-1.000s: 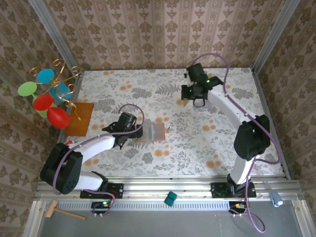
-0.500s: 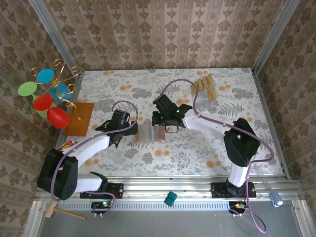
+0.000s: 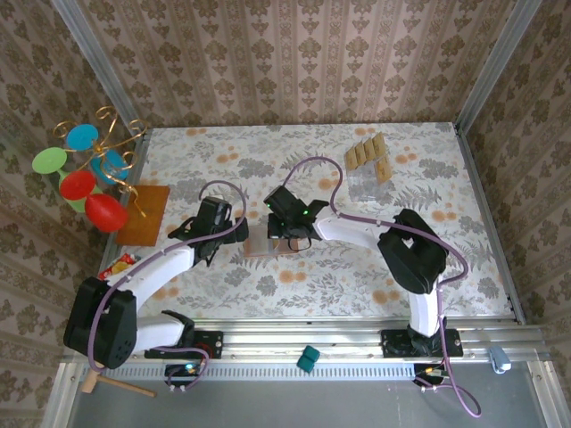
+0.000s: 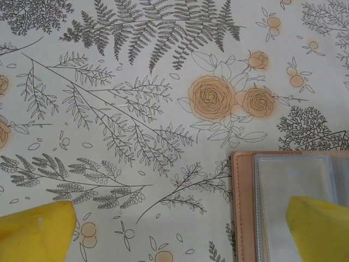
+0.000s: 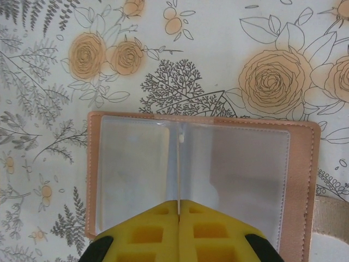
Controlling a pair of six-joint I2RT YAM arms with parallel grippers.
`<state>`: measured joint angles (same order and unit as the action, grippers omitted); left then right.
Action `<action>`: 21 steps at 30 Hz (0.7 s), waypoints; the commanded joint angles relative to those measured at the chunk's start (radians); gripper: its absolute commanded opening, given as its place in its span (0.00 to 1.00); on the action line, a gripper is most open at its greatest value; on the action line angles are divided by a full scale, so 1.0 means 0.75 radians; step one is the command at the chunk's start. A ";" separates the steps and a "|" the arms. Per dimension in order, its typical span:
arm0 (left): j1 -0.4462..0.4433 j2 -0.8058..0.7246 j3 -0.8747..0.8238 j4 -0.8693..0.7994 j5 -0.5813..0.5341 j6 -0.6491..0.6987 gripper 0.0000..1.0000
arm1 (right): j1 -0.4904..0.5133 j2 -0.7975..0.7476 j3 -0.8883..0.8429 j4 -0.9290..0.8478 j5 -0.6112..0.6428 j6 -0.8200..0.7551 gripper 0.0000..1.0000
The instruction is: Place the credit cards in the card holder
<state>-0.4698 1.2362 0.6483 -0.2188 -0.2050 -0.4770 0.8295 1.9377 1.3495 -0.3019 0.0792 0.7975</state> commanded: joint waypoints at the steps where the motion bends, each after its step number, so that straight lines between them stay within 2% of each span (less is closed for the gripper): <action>1: 0.009 -0.029 -0.016 -0.026 0.013 0.026 1.00 | 0.011 0.035 -0.016 0.030 0.077 0.062 0.00; 13: 0.009 -0.027 -0.032 -0.003 0.019 0.028 1.00 | 0.019 0.084 -0.052 0.034 0.122 0.107 0.00; 21: 0.009 -0.019 -0.026 0.002 0.029 0.027 1.00 | -0.002 0.022 -0.143 0.001 0.195 0.058 0.00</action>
<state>-0.4698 1.2346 0.6346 -0.2173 -0.1967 -0.4744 0.8349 1.9587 1.2945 -0.2443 0.1520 0.8589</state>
